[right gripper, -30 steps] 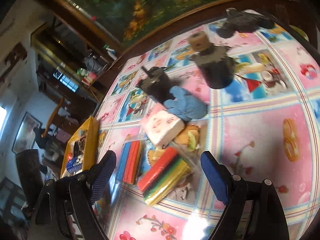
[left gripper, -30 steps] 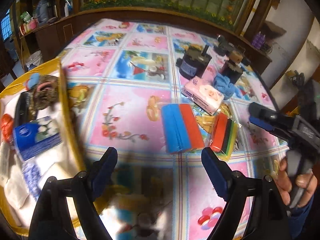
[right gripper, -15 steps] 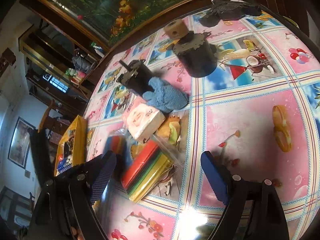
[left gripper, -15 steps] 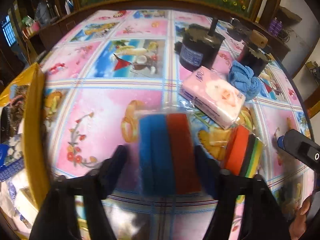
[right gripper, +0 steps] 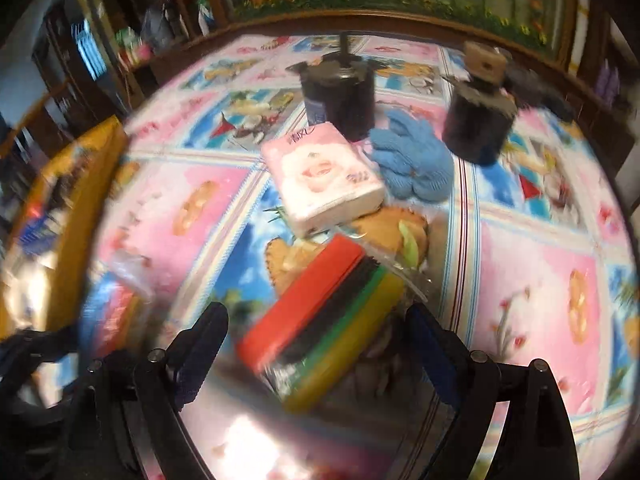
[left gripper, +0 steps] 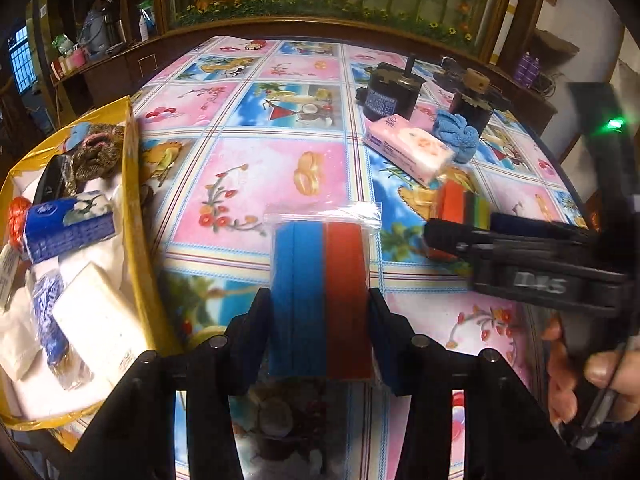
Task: Organize soft objects
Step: 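Grasp the blue-red sponge pack with the left tool while the right tool grasps the multicolour sponge pack, then carry both bagged sponge packs toward the yellow box with both tools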
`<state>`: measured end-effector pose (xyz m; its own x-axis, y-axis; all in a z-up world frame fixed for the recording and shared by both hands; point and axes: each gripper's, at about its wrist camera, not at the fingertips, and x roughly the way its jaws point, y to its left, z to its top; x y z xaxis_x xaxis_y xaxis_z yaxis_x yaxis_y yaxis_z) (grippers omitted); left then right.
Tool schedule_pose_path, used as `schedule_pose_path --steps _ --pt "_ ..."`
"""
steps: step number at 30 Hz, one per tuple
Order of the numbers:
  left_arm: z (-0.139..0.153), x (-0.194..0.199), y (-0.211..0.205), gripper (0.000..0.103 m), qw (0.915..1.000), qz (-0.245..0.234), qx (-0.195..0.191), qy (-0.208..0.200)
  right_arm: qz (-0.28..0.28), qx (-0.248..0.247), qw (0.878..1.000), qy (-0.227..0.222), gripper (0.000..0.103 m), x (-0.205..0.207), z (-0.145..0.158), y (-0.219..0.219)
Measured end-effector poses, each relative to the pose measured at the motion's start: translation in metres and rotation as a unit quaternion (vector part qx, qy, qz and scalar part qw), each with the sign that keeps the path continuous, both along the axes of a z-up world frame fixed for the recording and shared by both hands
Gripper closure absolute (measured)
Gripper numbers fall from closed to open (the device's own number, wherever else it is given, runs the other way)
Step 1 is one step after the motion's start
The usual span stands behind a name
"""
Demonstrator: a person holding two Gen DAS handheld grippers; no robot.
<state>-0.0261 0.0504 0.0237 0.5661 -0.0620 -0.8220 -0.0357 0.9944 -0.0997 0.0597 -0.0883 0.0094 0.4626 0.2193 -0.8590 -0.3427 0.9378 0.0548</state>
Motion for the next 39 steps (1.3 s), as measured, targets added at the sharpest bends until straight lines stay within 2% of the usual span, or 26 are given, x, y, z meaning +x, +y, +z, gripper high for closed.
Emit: schedule_pose_path --steps 1,3,5,7,10,11,13,15,16,17,18,20,29,39 --pt "0.000 0.000 0.001 0.057 1.0000 0.002 -0.003 0.000 0.005 -0.028 1.000 -0.010 0.010 0.003 -0.002 0.007" --pt "-0.003 -0.001 0.003 0.057 1.0000 0.004 -0.005 0.003 0.024 -0.032 0.999 -0.019 0.013 0.004 0.000 0.007" --pt "-0.005 -0.003 0.003 0.057 1.0000 0.000 -0.006 0.005 0.025 -0.015 0.999 -0.013 0.030 0.005 0.002 -0.004" --pt "-0.006 -0.003 0.001 0.057 1.0000 -0.002 -0.001 0.006 0.012 -0.012 1.000 -0.017 0.036 0.004 0.003 -0.021" --pt "-0.008 -0.004 0.000 0.057 1.0000 -0.005 0.001 0.008 0.016 0.011 1.000 -0.011 0.035 0.001 0.006 -0.035" --pt "-0.008 -0.004 0.000 0.057 1.0000 -0.005 0.001 0.008 0.019 0.012 1.000 -0.010 0.027 0.000 0.005 -0.035" --pt "-0.009 -0.004 0.000 0.057 1.0000 -0.004 0.001 0.008 0.018 0.015 1.000 -0.009 0.020 -0.006 0.004 -0.037" --pt "-0.008 -0.003 -0.001 0.057 1.0000 -0.003 0.000 0.006 0.017 0.006 1.000 -0.014 0.021 -0.012 0.001 -0.040" --pt "-0.008 -0.003 -0.002 0.057 1.0000 -0.003 0.001 0.003 0.014 -0.001 1.000 -0.021 0.030 -0.014 0.001 -0.041" --pt "-0.007 -0.003 -0.002 0.057 1.0000 -0.004 0.000 0.000 0.008 -0.010 0.999 -0.029 0.047 -0.015 0.002 -0.042" --pt "-0.006 -0.003 -0.003 0.057 1.0000 -0.005 0.002 -0.003 0.007 -0.005 0.999 -0.032 0.060 -0.015 0.003 -0.042" --pt "-0.004 -0.003 -0.004 0.057 0.9999 -0.005 0.007 -0.009 0.008 0.008 1.000 -0.029 0.064 -0.015 0.004 -0.044" --pt "0.025 -0.013 0.016 0.057 0.9983 0.020 0.003 -0.055 0.035 0.096 0.991 -0.089 0.064 -0.033 0.037 -0.036" --pt "0.038 -0.021 0.049 0.057 0.9957 0.058 -0.006 -0.072 0.083 0.126 0.985 -0.090 0.064 -0.054 0.041 -0.001"
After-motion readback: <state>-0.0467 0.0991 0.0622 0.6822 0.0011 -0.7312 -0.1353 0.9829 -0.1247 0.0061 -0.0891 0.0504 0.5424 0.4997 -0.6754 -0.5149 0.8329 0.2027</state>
